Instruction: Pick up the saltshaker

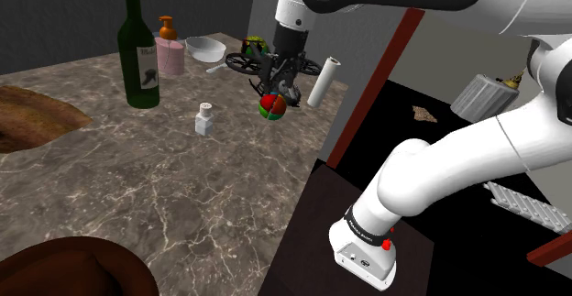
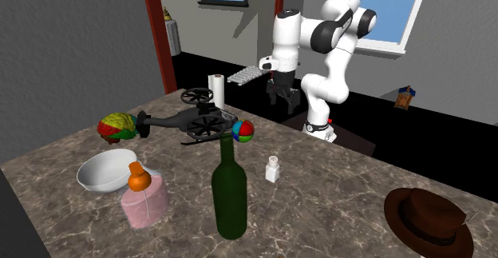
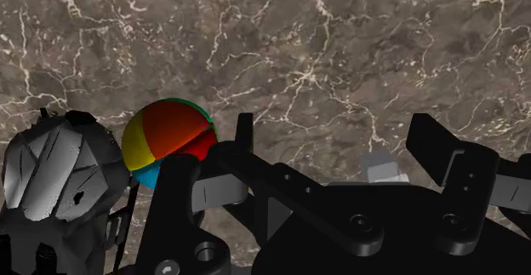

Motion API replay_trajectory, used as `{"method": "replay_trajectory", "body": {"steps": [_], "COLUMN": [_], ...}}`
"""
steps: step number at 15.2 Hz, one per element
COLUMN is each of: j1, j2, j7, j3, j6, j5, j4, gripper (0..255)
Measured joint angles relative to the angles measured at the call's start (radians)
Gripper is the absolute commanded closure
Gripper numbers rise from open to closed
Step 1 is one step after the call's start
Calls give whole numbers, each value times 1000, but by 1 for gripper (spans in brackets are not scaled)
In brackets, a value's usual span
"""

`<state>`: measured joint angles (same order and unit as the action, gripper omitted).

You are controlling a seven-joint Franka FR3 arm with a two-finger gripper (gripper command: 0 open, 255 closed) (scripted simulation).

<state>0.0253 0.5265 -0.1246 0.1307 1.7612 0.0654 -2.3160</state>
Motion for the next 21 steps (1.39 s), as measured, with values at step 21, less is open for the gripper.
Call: {"method": "replay_trajectory", "body": {"steps": [21], "j1": [44], "j2": [-531], "j7": [-175], "j3": [135], "j6": [283], "j5": [-49], "j4": [268], "gripper": [0]}}
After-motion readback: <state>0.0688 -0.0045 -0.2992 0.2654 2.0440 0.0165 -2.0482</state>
